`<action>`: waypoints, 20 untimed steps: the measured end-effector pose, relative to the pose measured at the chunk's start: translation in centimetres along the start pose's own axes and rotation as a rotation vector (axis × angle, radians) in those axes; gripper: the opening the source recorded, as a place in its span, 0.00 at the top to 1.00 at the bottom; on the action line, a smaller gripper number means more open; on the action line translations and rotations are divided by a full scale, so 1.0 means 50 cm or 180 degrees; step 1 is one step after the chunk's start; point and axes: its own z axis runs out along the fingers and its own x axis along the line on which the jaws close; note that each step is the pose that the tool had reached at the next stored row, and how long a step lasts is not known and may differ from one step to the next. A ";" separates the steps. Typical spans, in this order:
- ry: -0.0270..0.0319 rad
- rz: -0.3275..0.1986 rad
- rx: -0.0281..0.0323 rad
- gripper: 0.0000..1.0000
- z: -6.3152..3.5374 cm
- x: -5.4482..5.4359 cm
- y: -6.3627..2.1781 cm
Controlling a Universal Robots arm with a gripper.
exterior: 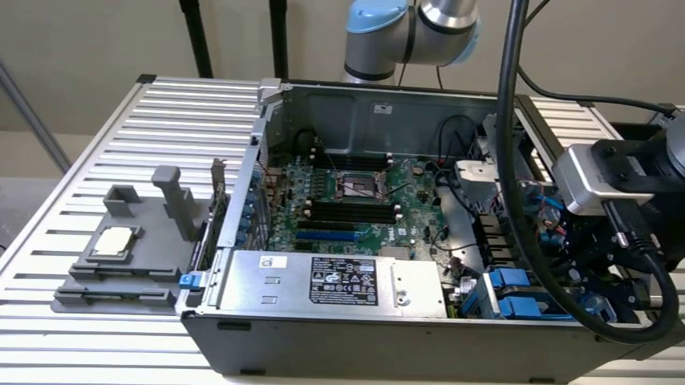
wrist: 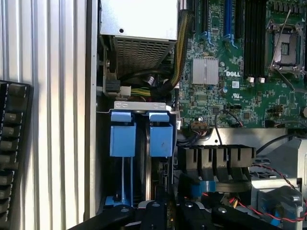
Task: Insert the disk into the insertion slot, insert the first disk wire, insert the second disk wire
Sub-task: 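Insert the first disk wire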
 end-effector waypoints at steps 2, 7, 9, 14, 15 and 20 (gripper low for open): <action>0.0002 0.0000 0.0002 0.83 0.001 0.000 0.000; 0.0008 0.0000 0.0009 0.83 0.003 0.000 0.000; 0.0010 0.0000 0.0012 0.83 0.004 0.000 0.000; 0.0015 0.0002 0.0017 0.83 0.006 -0.001 0.000; 0.0016 0.0003 0.0017 0.83 0.006 -0.001 0.000; 0.0019 0.0010 0.0017 0.83 0.008 -0.002 -0.001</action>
